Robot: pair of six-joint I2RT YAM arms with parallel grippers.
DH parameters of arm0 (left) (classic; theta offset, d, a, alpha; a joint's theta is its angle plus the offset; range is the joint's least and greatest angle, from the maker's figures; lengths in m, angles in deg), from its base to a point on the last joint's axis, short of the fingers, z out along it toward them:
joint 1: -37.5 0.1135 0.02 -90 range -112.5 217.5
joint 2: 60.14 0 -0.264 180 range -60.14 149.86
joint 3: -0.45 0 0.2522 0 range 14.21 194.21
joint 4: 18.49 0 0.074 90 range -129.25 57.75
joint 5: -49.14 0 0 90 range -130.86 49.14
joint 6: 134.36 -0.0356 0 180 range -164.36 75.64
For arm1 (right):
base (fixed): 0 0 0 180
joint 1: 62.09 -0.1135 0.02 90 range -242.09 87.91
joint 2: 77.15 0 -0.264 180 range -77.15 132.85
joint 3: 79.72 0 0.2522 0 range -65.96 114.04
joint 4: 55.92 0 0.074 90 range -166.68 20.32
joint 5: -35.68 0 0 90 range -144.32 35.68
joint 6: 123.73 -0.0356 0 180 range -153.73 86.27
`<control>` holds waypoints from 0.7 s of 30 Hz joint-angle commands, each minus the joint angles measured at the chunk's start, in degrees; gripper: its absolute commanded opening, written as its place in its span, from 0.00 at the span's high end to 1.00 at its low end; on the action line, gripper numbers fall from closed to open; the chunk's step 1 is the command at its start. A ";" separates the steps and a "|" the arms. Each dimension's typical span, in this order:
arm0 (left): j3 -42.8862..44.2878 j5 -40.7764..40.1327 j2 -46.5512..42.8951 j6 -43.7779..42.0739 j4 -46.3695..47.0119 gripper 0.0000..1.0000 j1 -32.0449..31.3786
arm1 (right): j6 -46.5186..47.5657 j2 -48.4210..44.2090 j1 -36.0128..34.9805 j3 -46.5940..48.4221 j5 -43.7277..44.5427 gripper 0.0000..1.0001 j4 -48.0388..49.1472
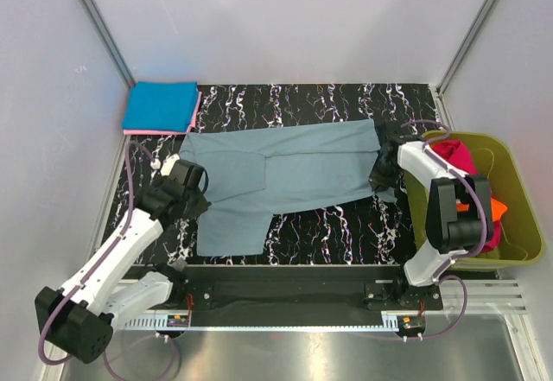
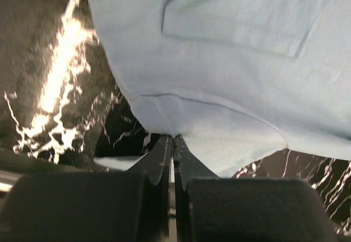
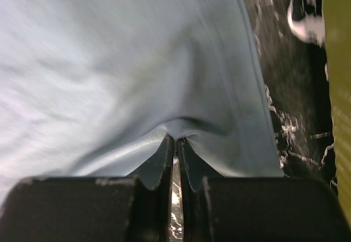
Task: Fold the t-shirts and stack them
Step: Fold the tshirt
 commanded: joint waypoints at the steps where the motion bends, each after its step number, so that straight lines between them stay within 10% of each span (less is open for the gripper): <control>1: 5.63 -3.17 2.85 -3.81 4.87 1.00 2.07 | 2.67 3.09 0.44 7.12 1.84 0.89 -1.13; 21: 22.77 2.02 30.54 -14.19 17.97 1.00 13.06 | 4.69 22.52 0.88 31.22 1.23 0.87 -8.08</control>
